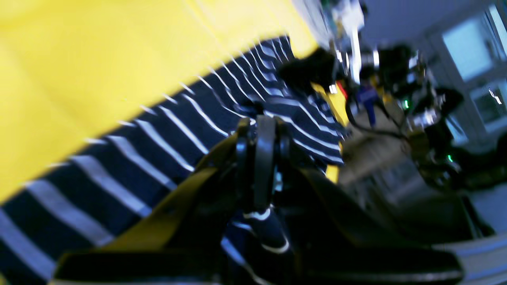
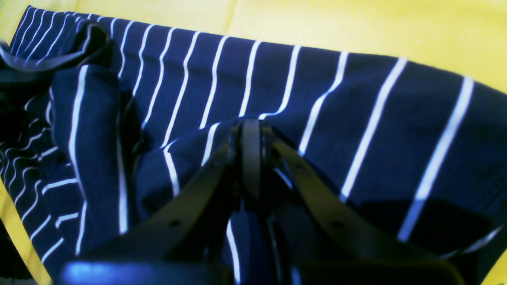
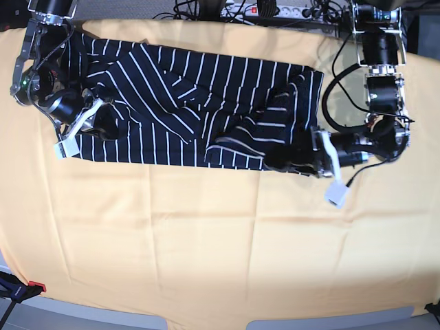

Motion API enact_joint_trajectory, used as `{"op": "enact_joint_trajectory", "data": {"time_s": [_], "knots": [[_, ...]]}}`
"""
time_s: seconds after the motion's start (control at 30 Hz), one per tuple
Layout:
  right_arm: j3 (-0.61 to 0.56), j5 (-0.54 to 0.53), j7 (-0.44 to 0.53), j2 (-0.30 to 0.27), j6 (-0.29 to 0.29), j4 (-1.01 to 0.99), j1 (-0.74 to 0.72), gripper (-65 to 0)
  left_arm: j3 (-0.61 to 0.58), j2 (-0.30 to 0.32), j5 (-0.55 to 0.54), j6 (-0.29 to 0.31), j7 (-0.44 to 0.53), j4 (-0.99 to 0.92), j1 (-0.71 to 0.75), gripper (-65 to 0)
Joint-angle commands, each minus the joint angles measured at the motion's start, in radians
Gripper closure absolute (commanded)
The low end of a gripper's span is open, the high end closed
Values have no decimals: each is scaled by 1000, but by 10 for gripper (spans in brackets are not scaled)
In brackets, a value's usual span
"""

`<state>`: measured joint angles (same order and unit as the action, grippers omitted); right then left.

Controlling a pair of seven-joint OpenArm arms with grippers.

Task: Fold the T-shirt properly
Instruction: 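Fold the shirt end with the left gripper toward the right gripper, then release the shirt and lift both grippers away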

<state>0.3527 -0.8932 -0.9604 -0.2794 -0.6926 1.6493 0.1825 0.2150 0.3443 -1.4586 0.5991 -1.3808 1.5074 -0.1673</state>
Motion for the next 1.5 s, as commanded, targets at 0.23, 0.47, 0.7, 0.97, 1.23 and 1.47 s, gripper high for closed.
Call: {"op": "enact_joint_trajectory", "data": {"time_s": [0.23,0.47,0.7,0.97,1.23,1.47], "knots": [[6,-23,26,-14,-6,18,-11,-19,16,7,-25,-9,14,18,16,0],[6,-23,26,-14,-6,18,-11,-19,-166,4,-25,-41,7,18,92,0],[6,-22,24,-14,-6,18,-11,-20,-232,5,-25,-92,-16,56,80,-306],[6,-22,23,-14,-6,18,-11,-20,-220,5,-25,-49,-16,309,81,-375],[6,-22,21,-14,-6,18,-11,-19,-56,5,87,99,-13,454,82,0],[7,-27,23,-15,-6,18,-14,-20,-27,24,455,10,201,419,152,0]]}}
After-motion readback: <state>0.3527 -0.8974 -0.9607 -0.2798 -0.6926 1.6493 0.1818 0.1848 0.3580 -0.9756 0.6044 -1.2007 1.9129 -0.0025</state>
